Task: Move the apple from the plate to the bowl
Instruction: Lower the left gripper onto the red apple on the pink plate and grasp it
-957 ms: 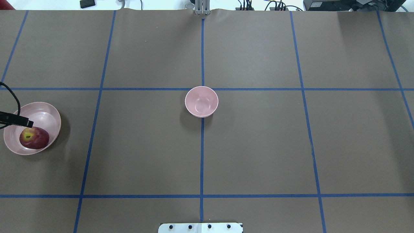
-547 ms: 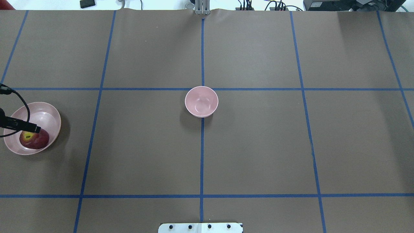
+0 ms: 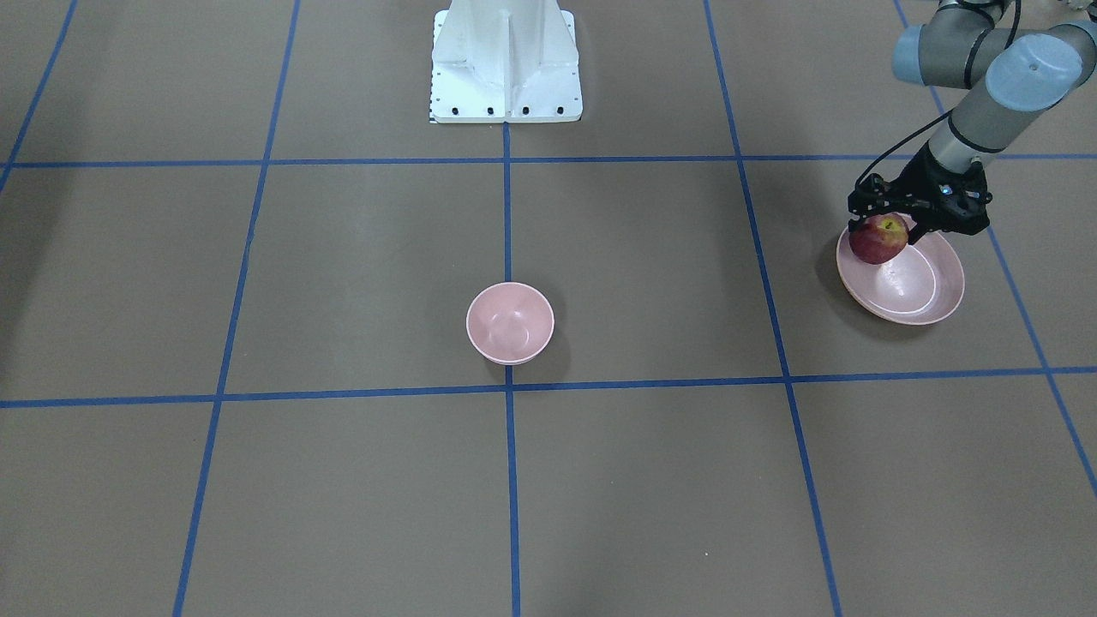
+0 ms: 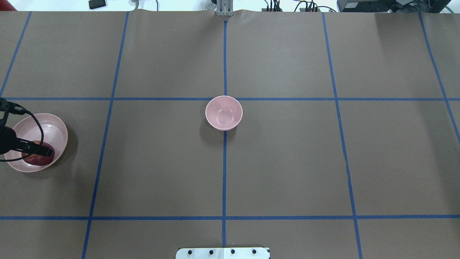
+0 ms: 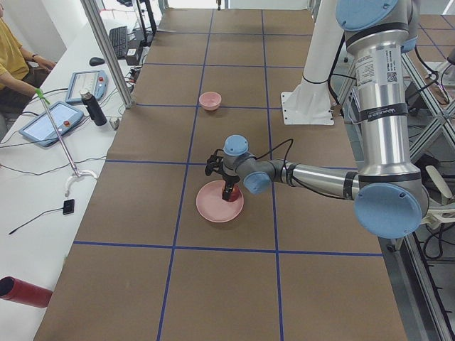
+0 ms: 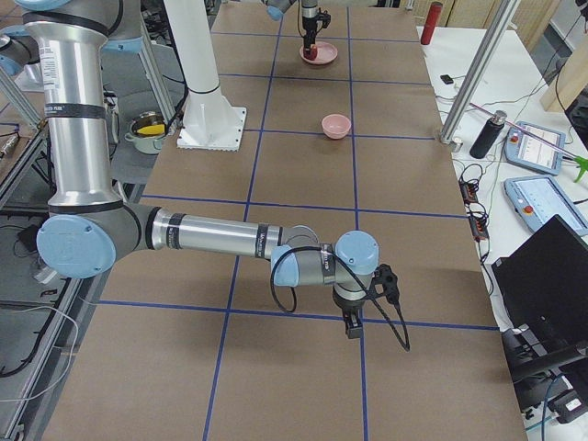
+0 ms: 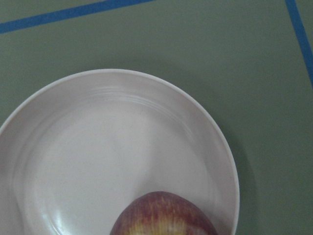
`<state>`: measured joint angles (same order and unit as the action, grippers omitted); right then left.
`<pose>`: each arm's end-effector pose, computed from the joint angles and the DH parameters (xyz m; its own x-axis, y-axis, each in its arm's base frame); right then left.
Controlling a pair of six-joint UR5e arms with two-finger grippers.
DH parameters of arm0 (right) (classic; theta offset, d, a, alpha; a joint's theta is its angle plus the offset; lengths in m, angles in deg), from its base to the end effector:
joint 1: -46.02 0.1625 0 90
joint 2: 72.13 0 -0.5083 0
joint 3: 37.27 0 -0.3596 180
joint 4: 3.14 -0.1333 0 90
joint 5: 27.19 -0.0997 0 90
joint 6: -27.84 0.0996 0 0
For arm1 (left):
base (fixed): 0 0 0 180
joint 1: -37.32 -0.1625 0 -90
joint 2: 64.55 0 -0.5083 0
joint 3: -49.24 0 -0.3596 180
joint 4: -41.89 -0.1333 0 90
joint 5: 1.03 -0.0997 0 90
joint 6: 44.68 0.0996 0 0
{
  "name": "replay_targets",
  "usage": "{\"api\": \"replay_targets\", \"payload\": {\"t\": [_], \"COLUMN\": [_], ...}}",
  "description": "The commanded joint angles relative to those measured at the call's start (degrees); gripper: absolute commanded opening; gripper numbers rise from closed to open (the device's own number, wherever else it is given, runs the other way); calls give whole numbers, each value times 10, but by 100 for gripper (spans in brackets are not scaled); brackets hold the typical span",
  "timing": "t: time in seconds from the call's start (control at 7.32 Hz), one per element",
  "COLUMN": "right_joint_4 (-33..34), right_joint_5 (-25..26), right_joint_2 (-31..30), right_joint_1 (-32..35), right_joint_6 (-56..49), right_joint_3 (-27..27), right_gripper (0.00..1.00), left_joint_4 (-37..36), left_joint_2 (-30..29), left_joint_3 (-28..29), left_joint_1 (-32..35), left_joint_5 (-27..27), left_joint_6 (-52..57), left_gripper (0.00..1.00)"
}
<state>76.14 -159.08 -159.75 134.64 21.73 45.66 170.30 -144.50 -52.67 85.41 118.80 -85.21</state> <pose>0.0551 -0.4879 0.7630 0.7358 -0.1934 0.6491 0.1028 0.9792 0.1751 0.2066 -0.3556 0.6528 0.6587 0.2533 -0.7085 -0.1074 0.9636 0.2447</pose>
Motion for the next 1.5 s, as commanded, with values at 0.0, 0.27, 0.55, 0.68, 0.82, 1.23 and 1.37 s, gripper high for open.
{"api": "replay_targets", "payload": {"t": [0.0,0.27,0.55,0.68,0.82,1.23,1.37], "right_joint_4": [0,0,0,0,0,0,0], "right_joint_5": [0,0,0,0,-1,-2,-2], "right_joint_2": [1,1,1,1,1,0,0], "right_joint_1": [0,0,0,0,0,0,0], "right_joint_6": [2,3,3,2,2,0,-1], "right_joint_3": [0,0,0,0,0,0,0], "right_gripper": [100,100,100,100,100,100,100], "left_joint_4": [0,0,1,1,-1,-75,-144], "left_joint_2": [-1,-2,-5,-5,1,-61,-110], "left_joint_3": [7,14,11,3,-22,-62,-65], "left_joint_1": [-2,-4,-3,-1,2,3,3], "left_joint_5": [0,0,1,5,9,9,8], "left_joint_6": [2,7,8,8,7,-4,-4], "left_gripper": [98,83,38,30,28,27,27]}}
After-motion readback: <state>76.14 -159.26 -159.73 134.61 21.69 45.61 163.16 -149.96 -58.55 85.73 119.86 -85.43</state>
